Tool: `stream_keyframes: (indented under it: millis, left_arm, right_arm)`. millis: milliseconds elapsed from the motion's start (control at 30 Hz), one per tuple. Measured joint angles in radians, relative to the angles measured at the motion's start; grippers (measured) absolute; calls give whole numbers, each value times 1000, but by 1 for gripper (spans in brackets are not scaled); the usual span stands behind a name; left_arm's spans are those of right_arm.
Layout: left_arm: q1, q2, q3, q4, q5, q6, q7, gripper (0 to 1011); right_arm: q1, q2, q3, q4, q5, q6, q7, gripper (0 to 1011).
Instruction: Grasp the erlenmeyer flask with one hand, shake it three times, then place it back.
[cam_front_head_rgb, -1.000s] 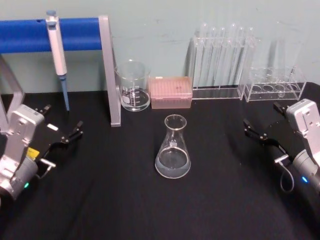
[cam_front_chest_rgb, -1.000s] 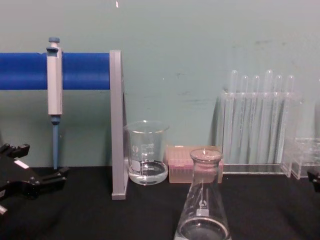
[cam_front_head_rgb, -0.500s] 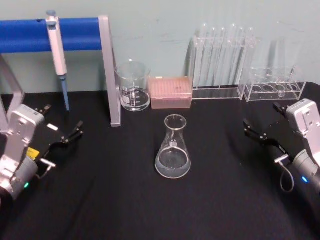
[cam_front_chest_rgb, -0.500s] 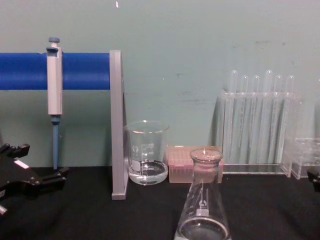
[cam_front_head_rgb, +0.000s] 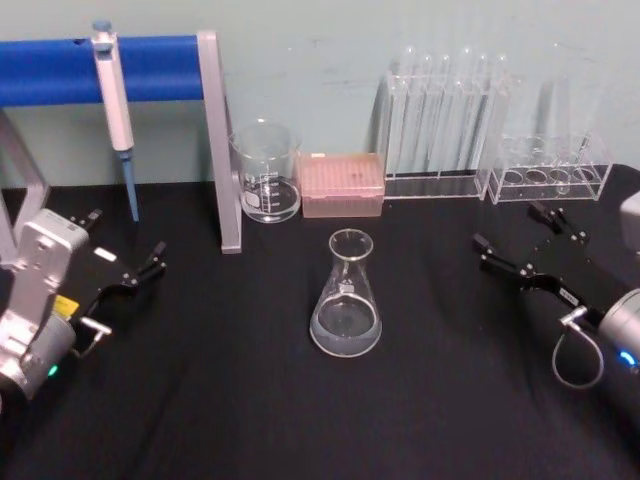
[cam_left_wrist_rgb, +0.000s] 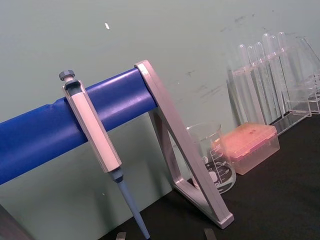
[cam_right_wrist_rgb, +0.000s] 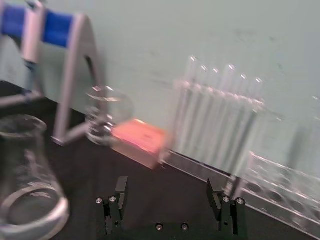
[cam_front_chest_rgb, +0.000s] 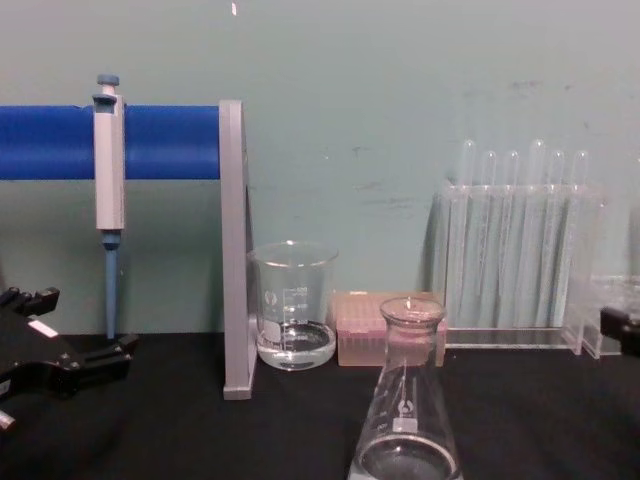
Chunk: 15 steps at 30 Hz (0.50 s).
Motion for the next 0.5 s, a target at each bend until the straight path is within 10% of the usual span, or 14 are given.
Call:
stream_keyframes:
  millis: [500]
  left_arm:
    - [0,0,0,0,0,0,0,1001]
  right_arm:
    - [-44,36,36,-90,123,-15,246,1000]
